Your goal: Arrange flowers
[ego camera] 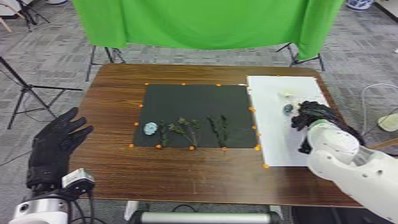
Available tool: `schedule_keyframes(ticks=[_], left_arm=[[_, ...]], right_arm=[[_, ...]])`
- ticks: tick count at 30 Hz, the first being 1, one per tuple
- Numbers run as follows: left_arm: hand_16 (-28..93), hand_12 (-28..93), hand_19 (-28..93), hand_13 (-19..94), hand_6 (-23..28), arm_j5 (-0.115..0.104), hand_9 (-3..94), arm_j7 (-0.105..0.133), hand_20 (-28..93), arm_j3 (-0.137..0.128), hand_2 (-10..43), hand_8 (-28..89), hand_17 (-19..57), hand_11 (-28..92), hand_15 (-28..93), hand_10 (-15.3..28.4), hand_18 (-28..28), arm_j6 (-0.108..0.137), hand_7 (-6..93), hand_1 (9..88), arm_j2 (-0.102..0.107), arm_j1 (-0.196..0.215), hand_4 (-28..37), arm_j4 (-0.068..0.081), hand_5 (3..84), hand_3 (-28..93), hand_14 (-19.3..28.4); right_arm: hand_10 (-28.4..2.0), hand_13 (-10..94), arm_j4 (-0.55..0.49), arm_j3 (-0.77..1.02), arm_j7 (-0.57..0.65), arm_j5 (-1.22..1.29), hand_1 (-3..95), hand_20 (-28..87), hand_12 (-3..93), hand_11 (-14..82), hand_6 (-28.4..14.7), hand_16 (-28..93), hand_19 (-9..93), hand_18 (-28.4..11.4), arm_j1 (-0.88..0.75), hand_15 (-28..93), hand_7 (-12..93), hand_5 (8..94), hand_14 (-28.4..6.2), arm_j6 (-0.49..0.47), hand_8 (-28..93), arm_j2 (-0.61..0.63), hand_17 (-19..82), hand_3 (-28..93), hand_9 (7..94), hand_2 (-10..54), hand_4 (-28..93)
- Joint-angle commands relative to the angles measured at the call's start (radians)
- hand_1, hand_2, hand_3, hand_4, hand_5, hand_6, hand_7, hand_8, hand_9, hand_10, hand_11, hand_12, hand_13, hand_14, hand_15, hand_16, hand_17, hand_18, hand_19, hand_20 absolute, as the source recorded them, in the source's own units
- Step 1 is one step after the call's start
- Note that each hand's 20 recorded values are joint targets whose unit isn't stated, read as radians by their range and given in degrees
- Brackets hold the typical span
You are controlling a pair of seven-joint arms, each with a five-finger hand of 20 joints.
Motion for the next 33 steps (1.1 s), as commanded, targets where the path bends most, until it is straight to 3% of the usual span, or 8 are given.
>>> schedule_keyframes(ticks=[1,6,7,12,14,16,26,33], left_arm=[[-10,8,58,26,9.1,0.005,33.8,-0.002,-3,0.002,9.5,-12,-9.6,27,48,18.4,22.9,-0.009,17.0,24.6,-0.008,0.012,-24.2,0.001,36.7,81,25.1],[-10,8,58,26,9.1,0.012,33.9,-0.019,-3,0.001,9.6,-12,-9.6,27,48,18.3,22.9,-0.014,17.0,24.6,-0.015,0.002,-24.3,0.003,36.7,81,25.0],[-10,8,58,26,9.1,0.01,33.9,-0.016,-3,0.001,9.6,-12,-9.6,27,48,18.3,22.9,-0.017,17.0,24.5,-0.016,0.003,-24.3,0.004,36.7,81,25.0],[-10,8,58,26,9.1,0.01,34.0,-0.017,-3,-0.002,9.6,-12,-9.6,27,48,18.5,22.9,-0.016,17.0,24.4,-0.016,0.006,-24.5,0.004,36.7,81,25.1],[-10,8,58,26,9.1,0.012,34.0,-0.02,-3,-0.003,9.6,-12,-9.6,27,48,18.6,22.9,-0.017,17.0,24.4,-0.017,0.006,-24.5,0.004,36.7,81,25.0],[-10,8,58,26,9.1,0.012,34.0,-0.025,-3,-0.005,9.7,-12,-9.6,27,48,18.6,22.9,-0.013,17.0,24.4,-0.018,0.002,-24.6,0.001,36.7,81,25.0],[-10,8,58,26,9.1,0.003,34.1,0.0,-3,-0.023,9.8,-12,-9.6,27,48,18.5,22.9,0.002,17.0,24.3,-0.008,0.033,-24.6,-0.011,36.8,81,25.0],[-10,8,58,26,9.0,-0.003,34.2,0.008,-3,-0.045,9.7,-12,-9.6,27,48,18.4,22.9,0.013,17.1,24.4,-0.014,0.054,-24.6,-0.018,36.8,81,25.0]], right_arm=[[-16.1,64,0.001,-0.04,0.004,-0.018,34.1,13,13.3,27.8,0.5,8,85,-23.1,0.017,85,19,48.4,-11.8,0.002,-15,-0.011,20,88,60.1,-9.5,-28],[-13.3,67,0.014,-0.132,0.006,-0.056,37.5,13,13.2,26.6,2.4,10,85,-22.7,0.065,83,21,57.3,-10.4,0.108,-16,0.007,22,88,67.4,-9.5,-28],[-12.8,69,0.013,-0.156,0.007,-0.06,39.6,13,14.0,25.9,2.8,11,85,-22.1,0.079,82,21,62.5,-9.6,0.129,-16,0.013,23,88,71.4,-9.5,-28],[-8.5,73,0.02,-0.24,0.016,-0.084,49.2,12,28.5,13.2,2.3,14,87,-21.0,0.128,80,25,75.4,-7.4,0.214,-4,0.026,26,80,85.4,-9.5,-28],[-6.9,75,0.023,-0.241,0.013,-0.097,52.2,12,33.1,12.8,2.9,15,88,-20.4,0.13,80,28,79.9,-6.2,0.229,-2,0.023,28,80,91.1,-9.5,-28],[-6.6,76,0.018,-0.208,0.009,-0.104,53.0,12,34.4,13.2,2.8,15,89,-20.2,0.111,80,27,81.4,-5.8,0.227,-2,0.017,29,80,92.4,-9.5,-28],[-6.8,78,-0.068,-0.095,-0.063,-0.124,54.1,12,34.4,15.5,1.7,16,90,-20.8,0.111,79,25,84.3,-5.1,0.22,0,-0.031,31,81,93.7,-9.5,-28],[-6.8,78,-0.065,-0.159,-0.155,-0.091,54.2,11,34.5,15.7,1.4,17,90,-20.9,0.251,78,24,84.7,-5.1,0.181,1,-0.22,31,81,93.7,-9.5,-28]])
